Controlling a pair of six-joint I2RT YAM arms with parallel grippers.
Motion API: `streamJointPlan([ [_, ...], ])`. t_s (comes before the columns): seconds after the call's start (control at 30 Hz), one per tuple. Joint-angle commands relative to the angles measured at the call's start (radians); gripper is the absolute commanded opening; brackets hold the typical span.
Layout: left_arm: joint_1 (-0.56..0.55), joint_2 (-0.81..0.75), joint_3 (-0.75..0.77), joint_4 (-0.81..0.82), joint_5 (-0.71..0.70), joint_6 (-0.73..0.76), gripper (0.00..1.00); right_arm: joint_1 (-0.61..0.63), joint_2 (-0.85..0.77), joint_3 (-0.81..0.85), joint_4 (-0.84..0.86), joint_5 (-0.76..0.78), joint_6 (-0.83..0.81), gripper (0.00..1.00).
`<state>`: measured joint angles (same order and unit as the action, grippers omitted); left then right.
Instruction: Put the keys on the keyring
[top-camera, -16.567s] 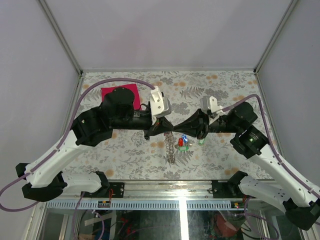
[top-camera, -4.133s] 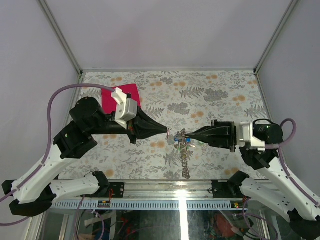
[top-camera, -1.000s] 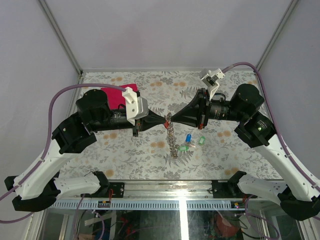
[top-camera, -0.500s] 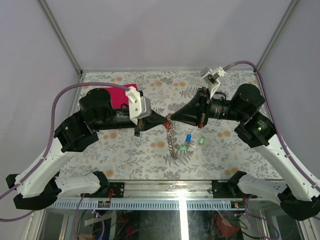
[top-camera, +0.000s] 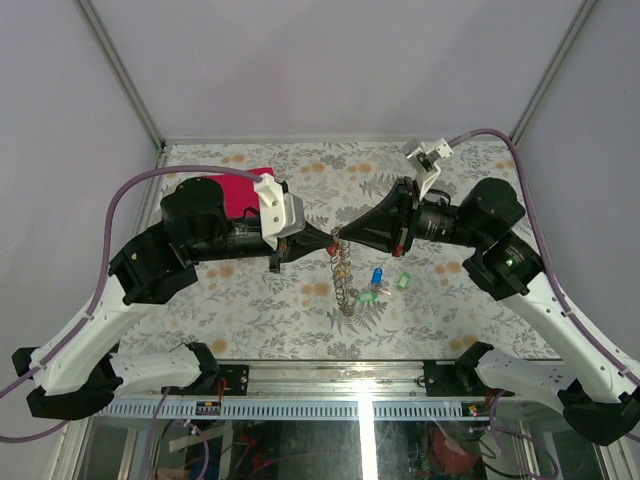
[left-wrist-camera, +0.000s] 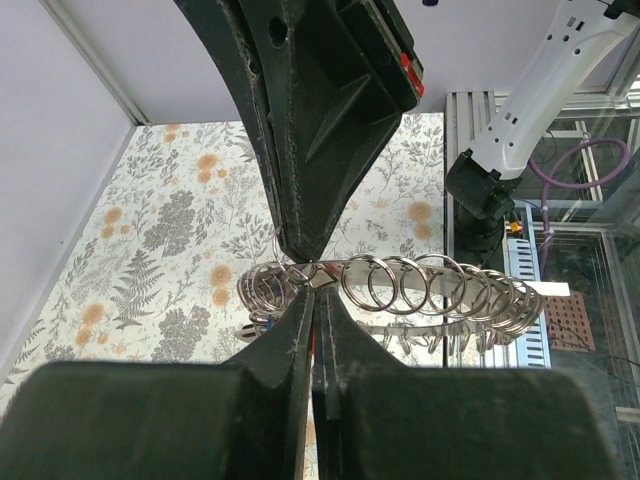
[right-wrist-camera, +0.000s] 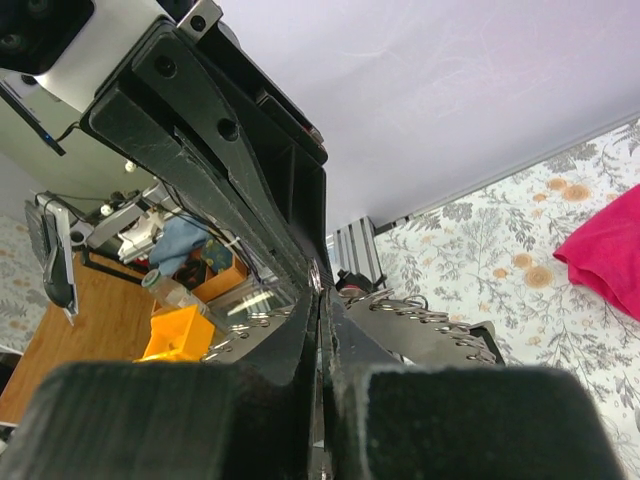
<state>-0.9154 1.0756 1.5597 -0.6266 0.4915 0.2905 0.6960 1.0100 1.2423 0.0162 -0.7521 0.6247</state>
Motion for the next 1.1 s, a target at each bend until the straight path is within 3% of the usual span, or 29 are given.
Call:
streamJointPlan([
  [0.0,-0.011,-0.029,-0.018,0.078,0.011,-0.023,0.0,0.007,-0.044,-0.073,0.285,0.1,0.091,0.0],
  [0.37,-0.013,-0.055,-0.052,0.144,-0.007,-0.054,0.01,0.007,-0.085,-0.268,0.727,0.161,0.2,0.0],
  [0.63,-0.013,-0.121,-0.117,0.278,-0.035,-0.12,0.22,0.007,-0.086,-0.296,0.82,0.107,0.17,0.0],
  [0.83,-0.013,-0.171,-0.201,0.429,-0.129,-0.211,0.28,0.007,-0.089,-0.31,0.845,0.076,0.104,0.0],
  [1.07,-0.013,-0.184,-0.257,0.537,-0.131,-0.27,0.36,0.007,-0.086,-0.313,0.863,0.069,0.053,0.0],
])
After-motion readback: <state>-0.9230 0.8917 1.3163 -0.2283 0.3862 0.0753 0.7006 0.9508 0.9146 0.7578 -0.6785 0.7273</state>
